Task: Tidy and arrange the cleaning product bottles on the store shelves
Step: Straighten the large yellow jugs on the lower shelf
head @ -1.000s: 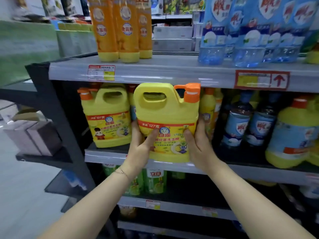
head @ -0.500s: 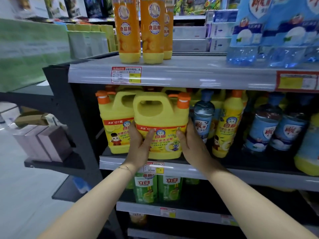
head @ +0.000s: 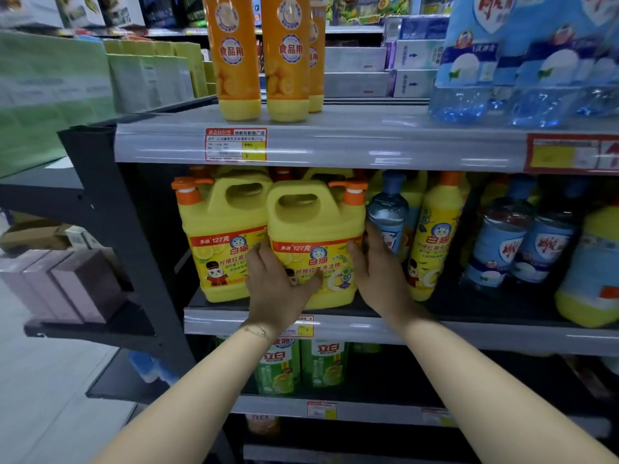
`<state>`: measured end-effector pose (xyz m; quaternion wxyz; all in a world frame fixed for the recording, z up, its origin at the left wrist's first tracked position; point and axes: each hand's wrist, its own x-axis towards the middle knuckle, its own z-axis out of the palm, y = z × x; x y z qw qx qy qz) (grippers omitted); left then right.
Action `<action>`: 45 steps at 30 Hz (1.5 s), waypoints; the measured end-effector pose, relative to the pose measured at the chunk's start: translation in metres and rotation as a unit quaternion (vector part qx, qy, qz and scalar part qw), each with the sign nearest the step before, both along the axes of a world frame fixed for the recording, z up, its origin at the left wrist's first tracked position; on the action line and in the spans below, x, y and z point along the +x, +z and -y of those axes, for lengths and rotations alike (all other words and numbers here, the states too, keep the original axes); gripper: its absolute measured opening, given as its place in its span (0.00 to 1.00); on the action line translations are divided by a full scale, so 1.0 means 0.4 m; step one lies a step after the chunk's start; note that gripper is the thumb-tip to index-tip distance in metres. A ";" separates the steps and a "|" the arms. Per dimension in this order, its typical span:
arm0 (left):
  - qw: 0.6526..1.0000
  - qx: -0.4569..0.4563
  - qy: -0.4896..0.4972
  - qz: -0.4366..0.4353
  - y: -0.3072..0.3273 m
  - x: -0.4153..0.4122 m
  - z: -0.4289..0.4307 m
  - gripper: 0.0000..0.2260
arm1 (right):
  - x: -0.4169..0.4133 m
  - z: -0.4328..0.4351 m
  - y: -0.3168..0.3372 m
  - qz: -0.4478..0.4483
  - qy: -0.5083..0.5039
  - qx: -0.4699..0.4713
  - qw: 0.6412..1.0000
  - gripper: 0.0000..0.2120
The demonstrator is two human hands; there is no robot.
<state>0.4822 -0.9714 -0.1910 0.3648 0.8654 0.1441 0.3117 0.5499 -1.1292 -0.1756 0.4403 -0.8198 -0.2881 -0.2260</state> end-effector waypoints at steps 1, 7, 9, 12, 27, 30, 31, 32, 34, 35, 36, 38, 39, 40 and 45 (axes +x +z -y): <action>1.000 0.004 0.015 0.000 -0.001 -0.004 0.004 0.49 | -0.001 0.006 0.002 0.007 -0.006 -0.006 1.000 0.20; 0.994 0.073 0.060 0.055 0.003 -0.034 0.044 0.34 | -0.014 0.067 0.025 0.049 -0.052 -0.105 0.992 0.09; 0.987 0.128 0.032 0.092 0.013 -0.042 0.065 0.26 | -0.020 0.096 0.036 0.060 -0.059 -0.151 0.985 0.08; 0.970 0.200 -0.084 0.108 0.041 -0.035 0.122 0.13 | -0.019 0.160 0.040 0.056 -0.099 -0.149 0.982 0.14; 0.998 -0.010 -0.068 -0.007 0.068 0.149 0.408 0.40 | 0.091 0.260 0.014 -0.166 -0.069 0.117 0.977 0.31; 0.995 -0.087 -0.027 -0.038 0.076 0.191 0.405 0.39 | 0.089 0.264 0.011 -0.182 -0.044 0.108 0.976 0.32; 0.993 -0.103 -0.014 -0.054 0.079 0.203 0.404 0.37 | 0.089 0.263 0.010 -0.185 -0.036 0.107 0.976 0.33; 0.991 -0.114 0.000 -0.066 0.081 0.212 0.404 0.35 | 0.093 0.261 0.008 -0.189 -0.025 0.106 0.976 0.33; 0.989 -0.125 0.026 -0.076 0.082 0.225 0.406 0.32 | 0.103 0.257 0.008 -0.196 -0.010 0.101 0.975 0.34; 0.990 -0.119 0.034 -0.072 0.080 0.229 0.408 0.30 | 0.107 0.256 0.010 -0.197 -0.007 0.100 0.975 0.34; 0.991 -0.110 0.040 -0.067 0.076 0.231 0.409 0.28 | 0.110 0.257 0.011 -0.197 -0.004 0.100 0.975 0.33; 0.992 -0.105 0.041 -0.050 0.068 0.229 0.414 0.26 | 0.111 0.263 0.009 -0.189 0.003 0.099 0.977 0.33; 0.993 -0.110 0.037 -0.039 0.064 0.225 0.417 0.26 | 0.109 0.268 0.006 -0.181 0.004 0.096 0.979 0.32; 0.993 -0.114 0.029 -0.025 0.059 0.221 0.417 0.25 | 0.105 0.274 0.000 -0.172 0.007 0.092 0.981 0.32; 0.986 -0.140 -0.065 0.062 0.023 0.186 0.391 0.22 | 0.078 0.320 -0.028 -0.091 0.036 0.032 0.995 0.33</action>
